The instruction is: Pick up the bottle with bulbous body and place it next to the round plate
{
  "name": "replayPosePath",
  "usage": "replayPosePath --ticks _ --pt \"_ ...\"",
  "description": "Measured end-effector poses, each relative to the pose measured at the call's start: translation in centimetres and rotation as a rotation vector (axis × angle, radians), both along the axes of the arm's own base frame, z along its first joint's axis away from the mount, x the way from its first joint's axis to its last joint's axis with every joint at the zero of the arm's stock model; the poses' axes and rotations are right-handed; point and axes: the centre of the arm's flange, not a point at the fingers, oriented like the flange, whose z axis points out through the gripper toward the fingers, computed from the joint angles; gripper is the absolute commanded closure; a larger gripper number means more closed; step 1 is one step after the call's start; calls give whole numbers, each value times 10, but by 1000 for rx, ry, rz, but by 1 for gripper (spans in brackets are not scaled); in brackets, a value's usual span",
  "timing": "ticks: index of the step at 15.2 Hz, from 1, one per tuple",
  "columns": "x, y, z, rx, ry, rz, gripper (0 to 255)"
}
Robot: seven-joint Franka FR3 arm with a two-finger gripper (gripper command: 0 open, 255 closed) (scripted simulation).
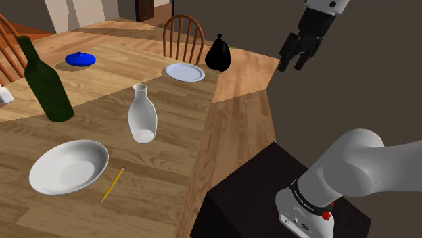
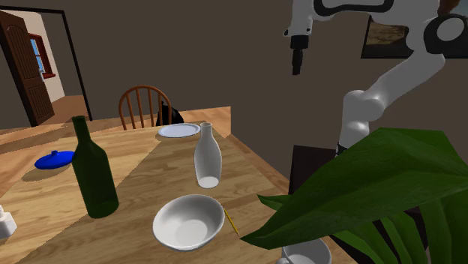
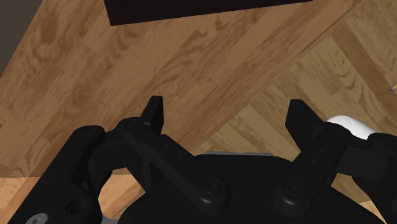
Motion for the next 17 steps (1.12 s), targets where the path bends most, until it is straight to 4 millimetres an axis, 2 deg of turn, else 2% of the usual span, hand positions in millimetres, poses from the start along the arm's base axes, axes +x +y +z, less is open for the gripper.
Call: replayPosePath --ticks 2,5,17 --pt "3 4 -3 0 -1 1 0" --pt "24 27 -14 -3 -8 6 0" --pt "111 148 -63 -11 -45 28 0"
